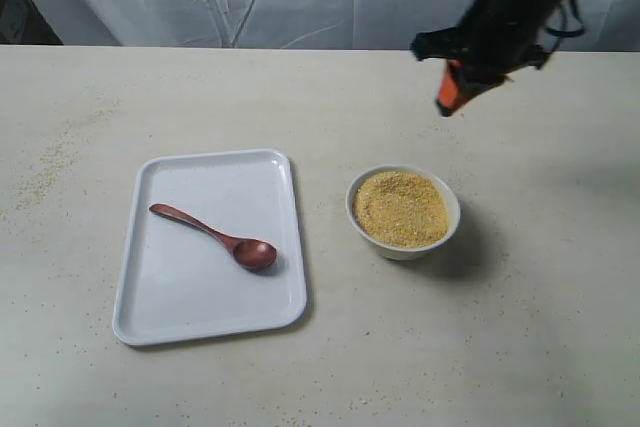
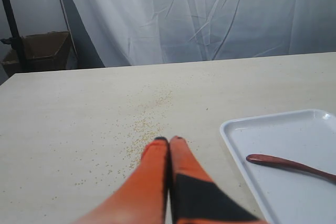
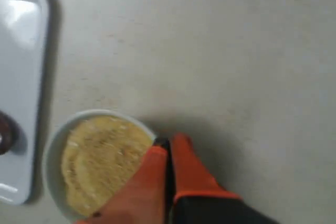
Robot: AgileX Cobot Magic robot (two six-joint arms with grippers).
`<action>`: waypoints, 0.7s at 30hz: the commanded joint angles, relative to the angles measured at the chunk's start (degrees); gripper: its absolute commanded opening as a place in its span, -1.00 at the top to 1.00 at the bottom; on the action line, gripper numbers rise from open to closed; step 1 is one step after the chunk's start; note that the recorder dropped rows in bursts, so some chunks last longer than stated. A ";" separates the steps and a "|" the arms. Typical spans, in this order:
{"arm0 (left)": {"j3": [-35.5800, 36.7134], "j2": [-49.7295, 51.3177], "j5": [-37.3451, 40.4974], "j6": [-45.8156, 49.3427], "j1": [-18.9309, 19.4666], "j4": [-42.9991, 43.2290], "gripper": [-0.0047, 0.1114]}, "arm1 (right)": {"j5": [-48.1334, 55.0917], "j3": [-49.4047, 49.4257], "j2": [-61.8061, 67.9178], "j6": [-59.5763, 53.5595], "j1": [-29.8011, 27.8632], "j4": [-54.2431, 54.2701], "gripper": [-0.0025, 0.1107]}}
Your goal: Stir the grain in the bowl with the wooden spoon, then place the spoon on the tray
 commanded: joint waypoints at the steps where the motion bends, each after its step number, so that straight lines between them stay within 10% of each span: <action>1: 0.10 -0.21 -0.79 -0.22 -0.22 0.03 0.92 | -1.37 9.86 -8.15 2.92 -10.65 -3.41 0.96; 9: 0.10 -0.21 -0.79 -0.22 -0.22 0.03 0.92 | -13.73 32.76 -28.73 3.55 -22.40 -8.23 0.96; 21: 0.10 -0.21 -0.79 -0.22 -0.22 0.03 0.92 | -34.56 59.37 -70.23 1.27 -14.78 -8.97 0.96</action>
